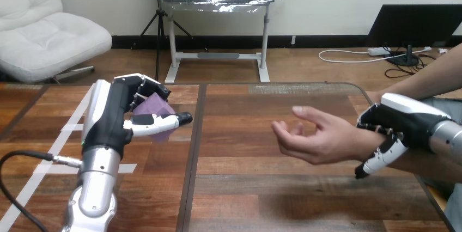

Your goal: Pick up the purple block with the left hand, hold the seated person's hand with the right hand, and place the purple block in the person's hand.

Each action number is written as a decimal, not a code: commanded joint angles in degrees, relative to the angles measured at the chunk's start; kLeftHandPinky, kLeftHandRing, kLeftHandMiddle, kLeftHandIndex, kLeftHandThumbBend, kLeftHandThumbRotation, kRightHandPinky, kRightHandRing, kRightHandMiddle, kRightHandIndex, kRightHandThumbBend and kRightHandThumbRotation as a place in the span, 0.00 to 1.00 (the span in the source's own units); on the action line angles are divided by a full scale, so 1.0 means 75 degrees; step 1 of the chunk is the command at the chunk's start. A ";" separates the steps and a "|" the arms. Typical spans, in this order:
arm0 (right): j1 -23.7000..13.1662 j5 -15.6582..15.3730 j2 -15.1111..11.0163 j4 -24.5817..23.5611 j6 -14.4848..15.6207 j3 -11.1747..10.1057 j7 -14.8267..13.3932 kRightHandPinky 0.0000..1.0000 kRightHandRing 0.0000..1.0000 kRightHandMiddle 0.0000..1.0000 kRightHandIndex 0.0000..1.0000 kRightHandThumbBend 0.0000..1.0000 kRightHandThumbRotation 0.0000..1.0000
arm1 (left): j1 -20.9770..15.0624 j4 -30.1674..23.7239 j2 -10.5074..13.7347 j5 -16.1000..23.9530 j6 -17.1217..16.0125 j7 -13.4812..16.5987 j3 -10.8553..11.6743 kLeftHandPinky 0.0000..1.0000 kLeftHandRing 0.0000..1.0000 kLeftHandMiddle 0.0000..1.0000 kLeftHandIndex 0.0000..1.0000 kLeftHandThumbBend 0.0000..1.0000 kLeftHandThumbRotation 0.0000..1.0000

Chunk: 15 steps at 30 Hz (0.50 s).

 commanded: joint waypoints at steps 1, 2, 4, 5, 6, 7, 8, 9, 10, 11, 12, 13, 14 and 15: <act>0.0122 0.0087 -0.0013 -0.0030 0.0219 -0.0109 0.0093 0.40 0.48 0.54 0.51 0.82 0.00 | -0.0837 0.0372 -0.0120 -0.0141 -0.0380 0.0098 -0.0028 0.42 0.43 0.44 0.43 0.80 0.00; 0.0130 0.0099 -0.0017 -0.0078 0.0221 -0.0126 0.0093 0.39 0.47 0.53 0.50 0.82 0.00 | -0.0886 0.0451 -0.0138 -0.0135 -0.0393 0.0119 -0.0031 0.42 0.43 0.44 0.43 0.80 0.00; 0.0138 0.0109 -0.0020 -0.0132 0.0233 -0.0140 0.0090 0.36 0.45 0.51 0.50 0.82 0.00 | -0.0946 0.0556 -0.0157 -0.0127 -0.0421 0.0143 -0.0031 0.42 0.43 0.44 0.43 0.80 0.00; 0.0144 0.0109 -0.0025 -0.0180 0.0239 -0.0148 0.0083 0.35 0.43 0.51 0.50 0.83 0.00 | -0.0994 0.0629 -0.0177 -0.0129 -0.0417 0.0154 -0.0031 0.42 0.43 0.44 0.43 0.80 0.00; 0.0148 0.0108 -0.0029 -0.0211 0.0246 -0.0151 0.0078 0.34 0.43 0.50 0.50 0.83 0.00 | -0.1026 0.0680 -0.0190 -0.0131 -0.0420 0.0160 -0.0030 0.42 0.43 0.44 0.43 0.80 0.00; 0.0148 0.0108 -0.0030 -0.0231 0.0254 -0.0152 0.0075 0.34 0.42 0.49 0.50 0.83 0.00 | -0.1053 0.0725 -0.0198 -0.0131 -0.0427 0.0166 -0.0028 0.42 0.43 0.44 0.43 0.80 0.00; 0.0152 0.0124 -0.0029 -0.0247 0.0224 -0.0163 0.0059 0.34 0.42 0.49 0.50 0.84 0.00 | -0.1099 0.0797 -0.0209 -0.0128 -0.0429 0.0168 -0.0034 0.42 0.43 0.44 0.43 0.80 0.00; 0.0151 0.0136 -0.0027 -0.0249 0.0202 -0.0170 0.0047 0.33 0.41 0.49 0.50 0.84 0.00 | -0.1132 0.0854 -0.0214 -0.0124 -0.0439 0.0170 -0.0037 0.41 0.43 0.44 0.43 0.80 0.00; 0.0152 0.0143 -0.0025 -0.0252 0.0188 -0.0174 0.0040 0.32 0.41 0.48 0.50 0.84 0.00 | -0.1157 0.0898 -0.0218 -0.0120 -0.0450 0.0173 -0.0039 0.41 0.43 0.44 0.43 0.80 0.00; 0.0150 0.0157 -0.0021 -0.0255 0.0151 -0.0181 0.0026 0.32 0.40 0.47 0.50 0.84 0.00 | -0.1206 0.0987 -0.0228 -0.0124 -0.0478 0.0174 -0.0042 0.41 0.43 0.44 0.43 0.80 0.00; 0.0149 0.0165 -0.0019 -0.0257 0.0131 -0.0184 0.0018 0.31 0.39 0.47 0.50 0.85 0.00 | -0.1239 0.1050 -0.0235 -0.0127 -0.0503 0.0175 -0.0042 0.41 0.43 0.44 0.43 0.80 0.00; 0.0146 0.0169 -0.0016 -0.0255 0.0118 -0.0184 0.0012 0.30 0.38 0.46 0.50 0.85 0.00 | -0.1267 0.1104 -0.0241 -0.0128 -0.0525 0.0177 -0.0041 0.41 0.43 0.44 0.43 0.80 0.00; 0.0143 0.0166 -0.0013 -0.0276 0.0130 -0.0179 0.0017 0.30 0.38 0.45 0.50 0.85 0.00 | -0.1316 0.1192 -0.0257 -0.0133 -0.0547 0.0181 -0.0042 0.41 0.43 0.44 0.44 0.80 0.00; 0.0141 0.0162 -0.0012 -0.0293 0.0145 -0.0175 0.0023 0.29 0.37 0.45 0.49 0.85 0.00 | -0.1348 0.1252 -0.0269 -0.0135 -0.0566 0.0185 -0.0040 0.41 0.43 0.44 0.44 0.80 0.00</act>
